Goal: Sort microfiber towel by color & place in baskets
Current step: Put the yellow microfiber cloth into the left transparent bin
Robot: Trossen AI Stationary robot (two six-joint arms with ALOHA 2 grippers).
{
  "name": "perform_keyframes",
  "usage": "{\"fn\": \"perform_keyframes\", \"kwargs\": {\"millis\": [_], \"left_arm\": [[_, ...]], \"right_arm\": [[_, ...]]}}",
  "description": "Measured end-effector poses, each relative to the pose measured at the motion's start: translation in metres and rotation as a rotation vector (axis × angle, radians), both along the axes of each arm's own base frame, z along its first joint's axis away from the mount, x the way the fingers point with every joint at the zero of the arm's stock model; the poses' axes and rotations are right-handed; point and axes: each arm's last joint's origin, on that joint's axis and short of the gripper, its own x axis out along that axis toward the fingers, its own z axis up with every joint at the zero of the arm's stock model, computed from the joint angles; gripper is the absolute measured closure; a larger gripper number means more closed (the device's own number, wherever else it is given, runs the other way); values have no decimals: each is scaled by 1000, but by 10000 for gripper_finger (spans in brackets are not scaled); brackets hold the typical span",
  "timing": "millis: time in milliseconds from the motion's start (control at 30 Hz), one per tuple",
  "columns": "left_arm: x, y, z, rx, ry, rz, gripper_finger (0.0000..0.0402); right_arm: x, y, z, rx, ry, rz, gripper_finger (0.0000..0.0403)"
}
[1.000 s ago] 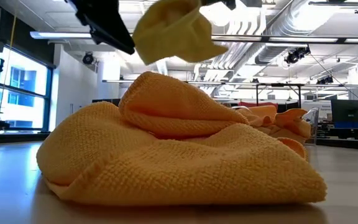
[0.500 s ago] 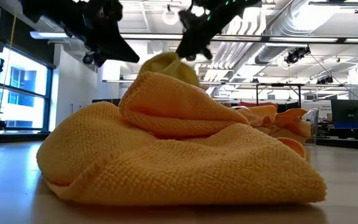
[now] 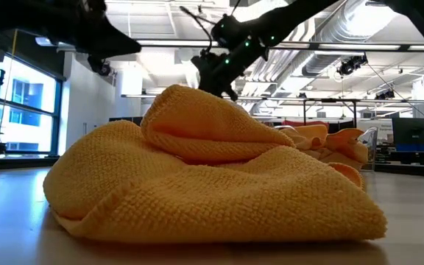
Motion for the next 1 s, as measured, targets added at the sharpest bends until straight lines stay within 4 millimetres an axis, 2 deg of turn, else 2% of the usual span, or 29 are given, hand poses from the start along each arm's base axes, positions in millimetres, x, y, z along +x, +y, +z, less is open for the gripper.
{"fn": "perform_keyframes", "kwargs": {"millis": [133,300,433,500,633,1000], "left_arm": [[-15,0,-9,46,-92,-5,401],[-31,-2,-30,108,-222,-59,401],[-41,-2,-49,71,-305,-53,401],[-43,-3,-56,26,-271,-53,401],[-45,-4,-60,-31,-231,-62,401],[-59,-7,-58,0,-247,-86,401]], "right_arm": [[3,0,-14,46,36,37,403],[3,1,-16,60,40,49,403],[3,-1,-16,60,40,47,403],[3,-1,-16,64,39,50,403],[3,-1,-16,66,39,53,403],[0,0,-19,94,68,32,403]]}}
